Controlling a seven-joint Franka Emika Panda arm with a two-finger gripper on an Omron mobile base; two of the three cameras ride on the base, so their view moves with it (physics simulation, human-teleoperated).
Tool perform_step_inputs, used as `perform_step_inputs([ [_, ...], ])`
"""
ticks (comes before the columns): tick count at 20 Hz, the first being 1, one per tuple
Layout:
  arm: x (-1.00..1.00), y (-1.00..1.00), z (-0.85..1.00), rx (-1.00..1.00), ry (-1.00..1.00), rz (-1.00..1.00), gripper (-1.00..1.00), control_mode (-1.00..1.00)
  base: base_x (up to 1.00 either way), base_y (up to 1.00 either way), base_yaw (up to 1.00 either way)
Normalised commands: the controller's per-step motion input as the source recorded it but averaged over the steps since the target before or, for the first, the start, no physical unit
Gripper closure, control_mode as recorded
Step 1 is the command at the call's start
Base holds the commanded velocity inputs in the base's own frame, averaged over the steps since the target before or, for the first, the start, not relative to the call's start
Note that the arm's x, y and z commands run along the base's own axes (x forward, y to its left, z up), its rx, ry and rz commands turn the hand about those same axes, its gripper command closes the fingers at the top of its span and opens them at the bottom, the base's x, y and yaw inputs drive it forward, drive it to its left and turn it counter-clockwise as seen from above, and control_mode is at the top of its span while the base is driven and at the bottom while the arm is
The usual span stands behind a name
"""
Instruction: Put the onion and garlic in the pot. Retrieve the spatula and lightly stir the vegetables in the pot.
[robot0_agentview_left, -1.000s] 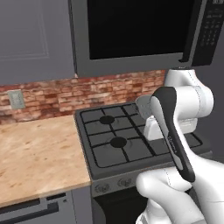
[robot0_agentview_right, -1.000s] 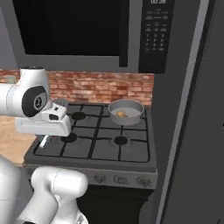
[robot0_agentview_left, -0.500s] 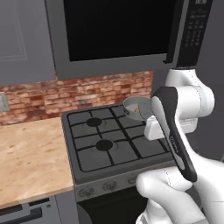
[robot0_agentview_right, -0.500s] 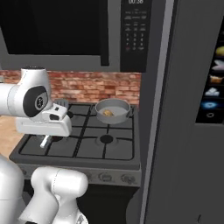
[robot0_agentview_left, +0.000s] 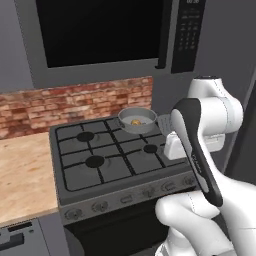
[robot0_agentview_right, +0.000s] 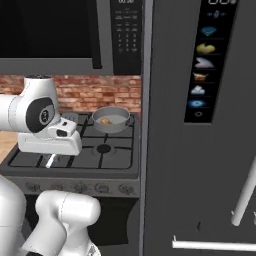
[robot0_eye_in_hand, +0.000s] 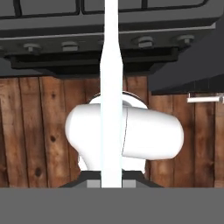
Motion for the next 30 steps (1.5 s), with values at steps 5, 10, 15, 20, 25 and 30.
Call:
perform_step_inputs([
  [5, 0.0, 0.0, 0.0, 0.0, 0.0, 0.0, 1.0, 1.0, 0.07, -0.23, -0.04],
  [10, 0.0, 0.0, 0.0, 0.0, 0.0, 0.0, 1.0, 1.0, 0.56, 0.0, 0.0],
  [15, 0.0, 0.0, 0.0, 0.0, 0.0, 0.0, 1.0, 1.0, 0.74, -0.09, 0.0],
  [20, 0.0, 0.0, 0.0, 0.0, 0.0, 0.0, 1.0, 1.0, 0.42, -0.1, 0.0],
  [25, 0.0, 0.0, 0.0, 0.0, 0.0, 0.0, 1.0, 1.0, 0.0, 0.0, 0.0],
  [30, 0.0, 0.0, 0.0, 0.0, 0.0, 0.0, 1.0, 1.0, 0.0, 0.0, 0.0],
])
